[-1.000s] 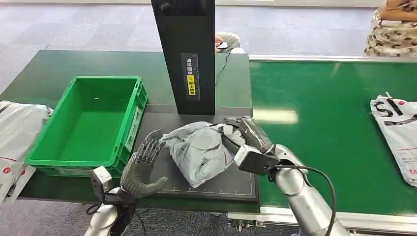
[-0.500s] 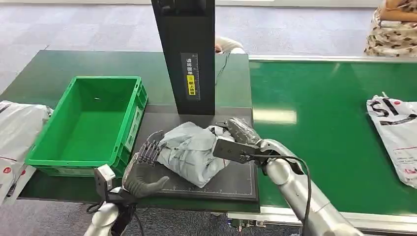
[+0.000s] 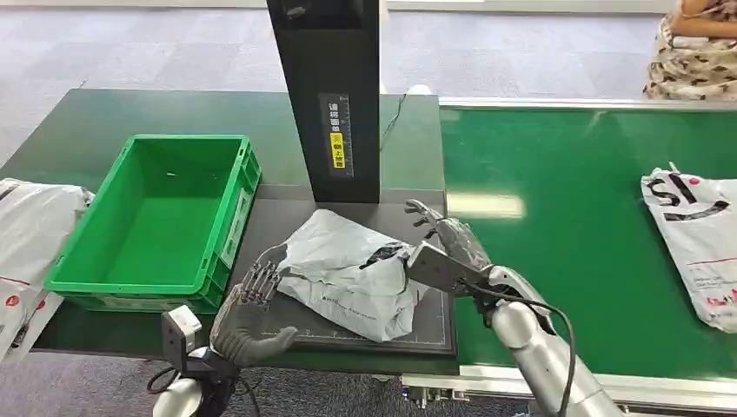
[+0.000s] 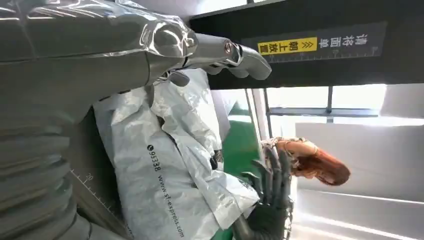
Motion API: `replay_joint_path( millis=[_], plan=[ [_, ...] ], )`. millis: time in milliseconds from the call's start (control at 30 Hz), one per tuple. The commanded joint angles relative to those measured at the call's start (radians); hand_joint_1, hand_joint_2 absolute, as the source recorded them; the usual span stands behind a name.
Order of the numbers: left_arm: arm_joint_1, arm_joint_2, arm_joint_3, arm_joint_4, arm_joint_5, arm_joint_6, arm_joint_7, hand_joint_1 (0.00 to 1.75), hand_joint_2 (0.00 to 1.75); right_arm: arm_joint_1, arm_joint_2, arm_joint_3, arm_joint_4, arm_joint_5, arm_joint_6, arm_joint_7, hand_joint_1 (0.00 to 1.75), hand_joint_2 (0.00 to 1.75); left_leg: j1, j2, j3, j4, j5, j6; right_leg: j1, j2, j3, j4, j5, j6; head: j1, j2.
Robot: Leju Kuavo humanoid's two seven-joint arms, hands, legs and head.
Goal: Moved the parcel from conveyor to table for the left to box.
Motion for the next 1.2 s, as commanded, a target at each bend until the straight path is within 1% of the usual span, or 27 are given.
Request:
replay_joint_path(
  millis=[33,67,167,267,367,433,467,533,567,633,667,800,833,933,1000,1167,1200],
  plan=[
    [0.007,-0.005,0.031,-0.011,0.001,-0.006,-0.017,0.0,1.75,0.097,0.044,-0.186,-0.138,-0.166,0.019,-0.056,0.0,1.75,0.0,-0.001,0.001,-0.001,0.0,0.0,0.0,0.0,0.001,-0.001,0.0,0.0,0.0,0.0],
    [0.003,-0.004,0.03,-0.008,0.002,-0.007,-0.017,0.0,1.75,0.1,0.042,-0.195,-0.144,-0.17,0.019,-0.057,0.0,1.75,0.0,0.0,0.003,-0.002,0.0,0.0,0.0,0.0,0.003,-0.002,0.0,0.0,0.0,0.0],
    [-0.021,0.015,0.014,0.033,0.008,-0.009,-0.023,0.0,1.75,0.132,0.048,-0.269,-0.187,-0.217,0.015,-0.076,0.0,1.75,0.0,-0.002,0.001,-0.001,0.0,0.0,0.0,-0.001,0.002,-0.001,0.0,0.0,0.0,0.0],
    [-0.031,0.033,-0.006,0.066,-0.01,0.006,-0.051,0.0,1.75,0.195,0.048,-0.318,-0.234,-0.232,0.009,-0.088,0.0,1.75,0.0,-0.003,0.003,-0.003,0.001,0.0,0.0,-0.002,0.005,-0.003,0.0,0.0,0.0,0.0],
    [-0.076,0.017,-0.022,0.097,-0.046,-0.003,-0.051,0.0,1.75,0.26,0.065,-0.362,-0.277,-0.235,0.004,-0.098,0.0,1.75,0.0,-0.004,0.004,-0.003,0.0,0.0,0.0,-0.003,0.006,-0.004,-0.001,0.0,0.0,0.0],
    [-0.158,-0.003,-0.03,0.147,-0.073,0.0,-0.027,0.0,1.75,0.26,0.075,-0.377,-0.272,-0.23,0.007,-0.096,0.0,1.75,0.0,-0.006,0.005,-0.004,0.001,0.0,0.0,-0.006,0.007,-0.005,-0.001,0.0,0.0,0.0],
    [-0.206,-0.006,-0.039,0.175,-0.1,0.008,-0.013,0.0,1.75,0.25,0.082,-0.383,-0.263,-0.227,0.005,-0.091,0.0,1.75,0.0,-0.006,0.001,-0.002,0.001,0.0,0.0,-0.005,0.003,-0.002,-0.001,0.0,0.0,0.0],
    [-0.291,-0.005,-0.066,0.228,-0.183,0.059,0.006,0.0,1.75,0.229,0.092,-0.39,-0.243,-0.221,0.003,-0.08,0.0,1.75,0.0,-0.007,0.003,-0.003,0.002,0.0,0.0,-0.006,0.005,-0.004,0.0,0.0,0.0,0.0],
    [-0.319,-0.008,-0.071,0.249,-0.196,0.064,0.009,0.0,1.75,0.224,0.097,-0.393,-0.237,-0.22,0.004,-0.077,0.0,1.75,0.0,-0.006,0.001,-0.002,0.002,0.0,0.0,-0.006,0.003,-0.002,0.001,0.0,0.0,0.0],
    [-0.38,0.006,-0.11,0.302,-0.283,0.093,0.038,0.0,1.75,0.223,0.104,-0.397,-0.225,-0.216,0.008,-0.072,0.0,1.75,0.0,-0.004,0.001,-0.001,0.002,0.0,0.0,-0.003,0.002,-0.001,0.001,0.0,0.0,0.0],
    [-0.401,0.012,-0.128,0.322,-0.334,0.125,0.051,0.0,1.75,0.224,0.106,-0.398,-0.222,-0.216,0.008,-0.072,0.0,1.75,0.0,-0.005,0.002,-0.002,0.003,0.0,0.0,-0.004,0.003,-0.003,0.002,0.0,0.0,0.0],
    [-0.511,0.015,-0.195,0.427,-0.489,0.189,0.112,0.0,1.75,0.227,0.113,-0.409,-0.225,-0.21,0.015,-0.075,0.0,1.75,0.0,-0.005,0.003,-0.003,0.005,0.0,0.0,-0.005,0.004,-0.004,0.004,-0.001,0.0,0.0],
    [-0.563,0.019,-0.237,0.48,-0.584,0.231,0.148,0.0,1.75,0.218,0.116,-0.414,-0.221,-0.207,0.017,-0.073,0.0,1.75,0.0,-0.005,0.002,-0.002,0.005,0.0,0.0,-0.005,0.003,-0.002,0.004,-0.001,0.0,0.0],
    [-0.607,0.025,-0.277,0.532,-0.638,0.2,0.19,0.0,1.75,0.208,0.117,-0.418,-0.216,-0.203,0.02,-0.07,0.0,1.75,0.0,-0.004,0.001,-0.001,0.005,0.0,0.0,-0.004,0.002,-0.001,0.004,-0.001,0.0,0.0],
    [-0.627,0.038,-0.32,0.58,-0.677,0.135,0.215,0.0,1.75,0.204,0.117,-0.423,-0.207,-0.203,0.019,-0.069,0.0,1.75,0.0,-0.002,0.002,-0.002,0.005,0.0,0.0,-0.002,0.003,-0.002,0.004,-0.001,0.0,0.0],
    [-0.627,0.038,-0.32,0.58,-0.677,0.135,0.215,0.0,1.75,0.204,0.117,-0.423,-0.207,-0.203,0.019,-0.069,0.0,1.75,0.0,-0.002,0.002,-0.002,0.005,0.0,0.0,-0.002,0.003,-0.002,0.005,-0.001,0.0,0.0],
    [-0.629,0.046,-0.339,0.592,-0.694,0.123,0.212,0.0,1.75,0.204,0.117,-0.426,-0.205,-0.203,0.02,-0.069,0.0,1.75,0.0,-0.002,0.002,-0.001,0.004,0.0,0.0,-0.002,0.003,-0.001,0.004,-0.001,0.0,0.0]
  ],
)
